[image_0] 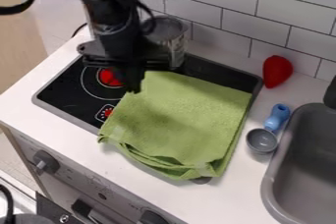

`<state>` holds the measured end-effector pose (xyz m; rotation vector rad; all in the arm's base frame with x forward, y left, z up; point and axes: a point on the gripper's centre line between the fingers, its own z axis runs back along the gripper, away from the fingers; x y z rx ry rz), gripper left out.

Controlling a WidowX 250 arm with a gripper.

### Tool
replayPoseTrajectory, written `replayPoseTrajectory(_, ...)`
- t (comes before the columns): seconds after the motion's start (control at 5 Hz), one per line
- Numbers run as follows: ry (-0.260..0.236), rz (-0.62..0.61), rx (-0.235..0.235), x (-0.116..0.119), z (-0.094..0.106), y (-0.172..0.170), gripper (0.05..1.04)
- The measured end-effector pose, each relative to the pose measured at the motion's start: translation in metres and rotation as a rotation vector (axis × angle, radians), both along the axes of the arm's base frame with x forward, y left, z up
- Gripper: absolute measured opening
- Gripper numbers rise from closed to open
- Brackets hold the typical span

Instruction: Moved the green cloth to the right burner

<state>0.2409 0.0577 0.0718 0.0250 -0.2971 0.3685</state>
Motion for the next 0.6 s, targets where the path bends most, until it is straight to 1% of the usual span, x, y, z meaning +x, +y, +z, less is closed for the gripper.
replayPoseTrajectory(0.2, 0.005, -0.018, 0.042, -0.005, -0.004, 0.030, 0.071)
replayPoseTrajectory(0.4, -0.006, 0.012, 0.047, -0.005, 0.000, 0.056, 0.213)
replayPoseTrajectory(0.6, 0.002, 0.035, 0.033, -0.006, 0.009, 0.077, 0.456)
